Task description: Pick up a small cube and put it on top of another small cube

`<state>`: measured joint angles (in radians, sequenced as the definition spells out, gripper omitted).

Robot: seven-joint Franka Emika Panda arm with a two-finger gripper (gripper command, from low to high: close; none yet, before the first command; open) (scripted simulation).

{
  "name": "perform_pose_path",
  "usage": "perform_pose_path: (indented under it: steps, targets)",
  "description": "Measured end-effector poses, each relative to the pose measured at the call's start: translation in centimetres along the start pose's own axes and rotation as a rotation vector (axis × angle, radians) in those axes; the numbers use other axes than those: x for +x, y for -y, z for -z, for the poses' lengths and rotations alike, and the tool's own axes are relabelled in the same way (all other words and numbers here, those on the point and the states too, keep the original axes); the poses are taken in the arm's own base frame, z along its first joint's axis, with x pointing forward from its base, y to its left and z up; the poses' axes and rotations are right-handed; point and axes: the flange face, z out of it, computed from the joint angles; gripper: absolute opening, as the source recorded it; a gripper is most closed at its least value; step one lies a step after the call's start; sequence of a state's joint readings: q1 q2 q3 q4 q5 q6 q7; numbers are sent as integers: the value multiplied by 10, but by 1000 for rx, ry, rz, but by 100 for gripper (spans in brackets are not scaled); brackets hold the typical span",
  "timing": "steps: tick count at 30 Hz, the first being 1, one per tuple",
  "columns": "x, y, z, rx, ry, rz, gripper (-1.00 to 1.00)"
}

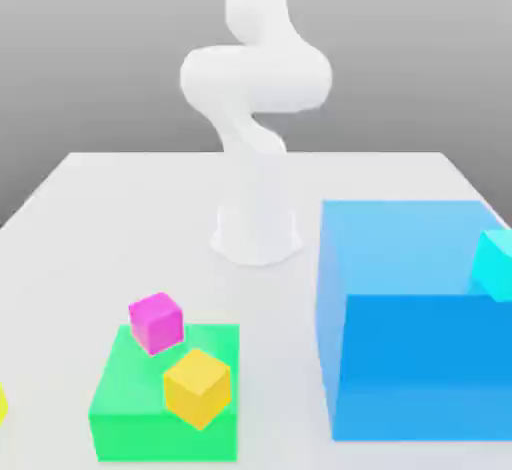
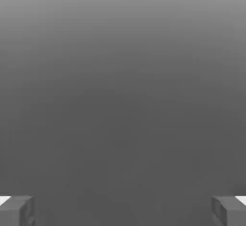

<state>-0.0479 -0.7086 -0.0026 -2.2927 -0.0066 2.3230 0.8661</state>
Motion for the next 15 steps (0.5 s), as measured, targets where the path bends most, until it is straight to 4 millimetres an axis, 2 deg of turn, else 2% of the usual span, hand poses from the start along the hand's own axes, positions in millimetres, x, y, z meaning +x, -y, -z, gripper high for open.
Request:
perform_pose_path:
  steps: [3,7,11,15]
  targets:
    - [22,-15,-53,-88,13,-126,0]
    - [49,-47,-119,-197,25,-291,0]
    - [72,-91,-181,-304,32,-460,0]
    - [88,-146,-240,-408,36,-631,0]
